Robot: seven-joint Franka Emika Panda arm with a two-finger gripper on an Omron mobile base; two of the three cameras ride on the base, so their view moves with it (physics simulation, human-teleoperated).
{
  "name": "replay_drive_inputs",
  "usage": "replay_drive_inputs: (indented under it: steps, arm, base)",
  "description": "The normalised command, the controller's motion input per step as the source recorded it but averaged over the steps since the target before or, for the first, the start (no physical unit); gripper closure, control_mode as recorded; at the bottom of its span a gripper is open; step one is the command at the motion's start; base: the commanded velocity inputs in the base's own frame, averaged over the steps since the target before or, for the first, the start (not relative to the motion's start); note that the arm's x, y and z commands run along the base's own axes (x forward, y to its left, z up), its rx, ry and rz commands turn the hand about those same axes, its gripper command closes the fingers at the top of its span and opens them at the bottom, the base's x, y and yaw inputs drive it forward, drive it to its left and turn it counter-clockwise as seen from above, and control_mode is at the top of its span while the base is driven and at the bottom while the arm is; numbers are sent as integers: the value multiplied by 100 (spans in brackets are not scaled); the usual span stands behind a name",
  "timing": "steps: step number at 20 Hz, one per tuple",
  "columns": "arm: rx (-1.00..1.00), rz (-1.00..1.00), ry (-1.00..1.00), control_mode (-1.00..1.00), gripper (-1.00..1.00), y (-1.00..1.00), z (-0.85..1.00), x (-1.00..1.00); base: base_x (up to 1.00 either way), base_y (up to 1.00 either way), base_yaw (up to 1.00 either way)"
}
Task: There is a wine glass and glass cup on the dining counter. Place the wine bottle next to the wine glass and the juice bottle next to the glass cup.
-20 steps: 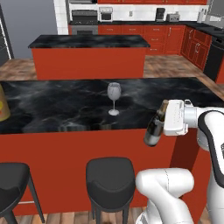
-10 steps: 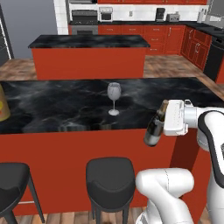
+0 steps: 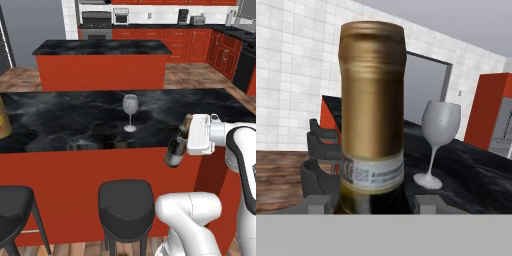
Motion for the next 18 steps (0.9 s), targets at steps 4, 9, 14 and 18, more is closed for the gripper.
replay_drive_inputs:
  steps: [4, 9, 14, 18]
  arm:
    - [0, 0, 0, -100, 100, 0, 0, 0]
    - [0, 0, 0, -100, 100, 0, 0, 0]
    - [0, 0, -5, -100, 100, 1, 2, -11]
    - [0, 0, 3, -100, 100, 7, 26, -28]
  base:
    - [0, 0, 0]
    - [0, 0, 0]
    - [0, 0, 0]
    - [0, 0, 0]
